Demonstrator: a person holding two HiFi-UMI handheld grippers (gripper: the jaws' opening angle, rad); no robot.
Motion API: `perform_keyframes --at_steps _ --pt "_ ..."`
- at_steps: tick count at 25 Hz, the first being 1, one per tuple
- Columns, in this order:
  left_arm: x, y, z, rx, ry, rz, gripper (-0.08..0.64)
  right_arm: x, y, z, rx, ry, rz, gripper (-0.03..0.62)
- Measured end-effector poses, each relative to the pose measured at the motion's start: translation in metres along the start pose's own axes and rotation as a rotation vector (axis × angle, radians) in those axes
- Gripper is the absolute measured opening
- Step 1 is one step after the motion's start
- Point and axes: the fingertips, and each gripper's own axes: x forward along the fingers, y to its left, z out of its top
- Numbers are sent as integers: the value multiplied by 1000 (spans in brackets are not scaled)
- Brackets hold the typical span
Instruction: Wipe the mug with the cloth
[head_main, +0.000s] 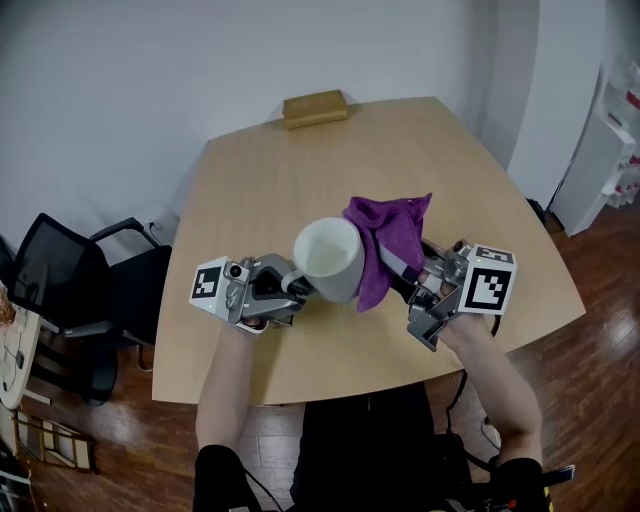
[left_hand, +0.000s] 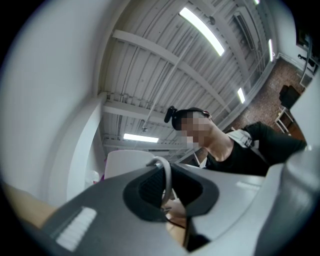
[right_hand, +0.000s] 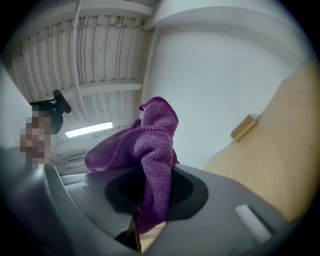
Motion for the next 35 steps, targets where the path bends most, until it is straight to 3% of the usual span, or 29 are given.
perform_keyframes --at_steps 5,8,10,14,18,21,27,29,31,35 --pt "0 -3 1 24 -9 -6 49 -12 -44 -55 126 116 -90 78" --pt "-1 -2 -2 13 16 -6 49 -18 -47 -38 136 68 -105 78" --pt "-1 -2 -4 11 35 -8 49 -19 -33 -11 134 3 -68 77" --pt "1 -2 -5 23 61 -13 49 -11 23 44 100 -83 109 77" --pt "3 -3 -5 35 69 -28 48 9 33 25 220 -25 184 77" --pt "4 -4 -5 36 64 -30 49 5 9 2 314 -18 157 77" --pt "4 -4 -2 41 54 -35 51 -8 -45 -56 366 110 -1 78" --pt "4 -5 -5 39 66 -38 49 -16 -53 -52 380 83 -26 78" --pt "4 -6 -7 34 82 -40 49 -20 -44 -25 378 9 17 78" --pt "4 -7 -8 37 88 -48 49 -17 8 38 320 -81 200 77"
